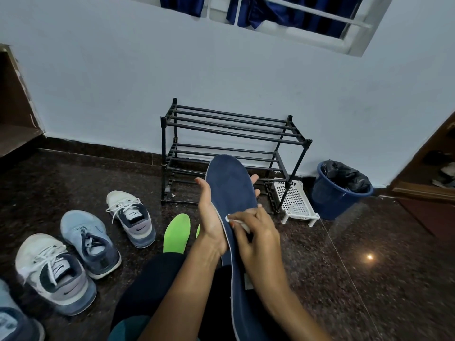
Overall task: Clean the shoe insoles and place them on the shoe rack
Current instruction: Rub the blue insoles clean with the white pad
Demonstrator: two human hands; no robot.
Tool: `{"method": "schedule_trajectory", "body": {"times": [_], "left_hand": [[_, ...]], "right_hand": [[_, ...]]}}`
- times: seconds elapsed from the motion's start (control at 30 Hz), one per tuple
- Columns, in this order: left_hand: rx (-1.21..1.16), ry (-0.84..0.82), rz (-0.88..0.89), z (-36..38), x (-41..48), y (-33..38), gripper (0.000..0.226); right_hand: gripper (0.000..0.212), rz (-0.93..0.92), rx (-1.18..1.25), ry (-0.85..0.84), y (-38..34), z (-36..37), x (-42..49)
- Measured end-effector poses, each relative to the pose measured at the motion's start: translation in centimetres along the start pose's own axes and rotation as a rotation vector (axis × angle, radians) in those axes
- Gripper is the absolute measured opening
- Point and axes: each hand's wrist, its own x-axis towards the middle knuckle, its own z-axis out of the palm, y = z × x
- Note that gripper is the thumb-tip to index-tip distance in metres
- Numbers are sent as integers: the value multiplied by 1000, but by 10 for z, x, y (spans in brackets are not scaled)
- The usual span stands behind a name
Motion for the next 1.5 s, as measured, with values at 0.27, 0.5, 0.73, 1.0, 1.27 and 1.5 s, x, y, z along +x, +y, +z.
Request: {"method": "schedule_trajectory", "body": {"times": [0.27, 0.5, 0.73, 1.0, 1.27, 1.5], "left_hand": [[19, -24, -16, 3, -1, 0, 91], [48, 23, 10, -3, 1, 2, 87], [91, 41, -21, 0, -1, 1, 91], [68, 77, -28, 1, -3, 3, 92], [107, 88, -50, 2, -3, 2, 92], [123, 61, -28, 0, -2, 2, 91]], "right_hand": [[15, 132, -79, 99, 16, 0, 23], [15, 84, 33, 52, 7, 1, 10], [14, 62, -7, 79, 16, -5, 23], [15, 76, 76, 136, 15, -1, 22], [15, 134, 97, 136, 19, -8, 34], [15, 123, 114, 119, 16, -2, 29]]}}
